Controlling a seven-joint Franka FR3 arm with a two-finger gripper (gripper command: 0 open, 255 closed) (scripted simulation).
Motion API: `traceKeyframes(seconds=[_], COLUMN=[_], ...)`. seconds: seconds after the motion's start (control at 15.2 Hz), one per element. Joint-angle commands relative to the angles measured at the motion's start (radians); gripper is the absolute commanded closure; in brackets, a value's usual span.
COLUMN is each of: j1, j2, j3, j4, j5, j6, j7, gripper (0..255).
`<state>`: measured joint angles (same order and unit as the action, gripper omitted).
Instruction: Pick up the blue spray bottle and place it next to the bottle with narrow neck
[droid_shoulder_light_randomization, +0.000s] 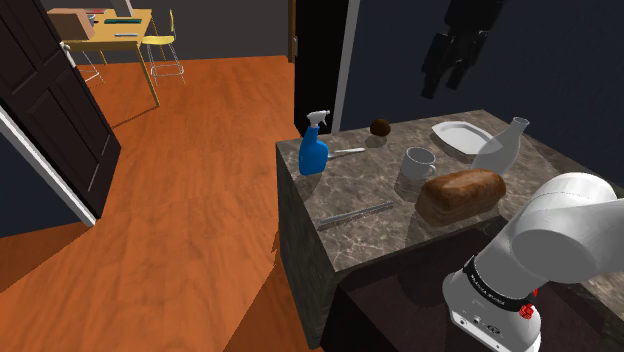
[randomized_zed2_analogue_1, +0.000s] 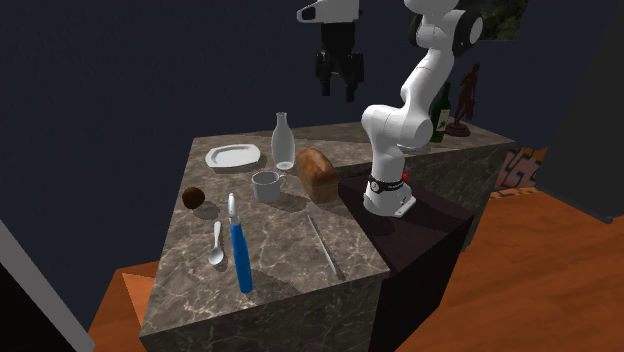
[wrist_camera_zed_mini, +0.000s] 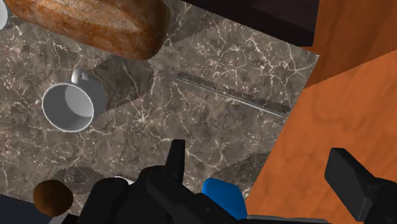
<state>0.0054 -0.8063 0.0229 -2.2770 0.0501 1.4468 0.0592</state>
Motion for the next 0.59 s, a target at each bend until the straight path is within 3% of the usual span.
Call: traceKeyframes(seconds=[0.0, 0.53], j1=[0.000, 0.071], j2=[0.000, 0.048], j3=[0.000, -0.187], j4=[0.000, -0.191], j5=[0.000, -0.053], j6=[0.000, 0.331], j7=[0.000, -0.379], gripper=[0, 0])
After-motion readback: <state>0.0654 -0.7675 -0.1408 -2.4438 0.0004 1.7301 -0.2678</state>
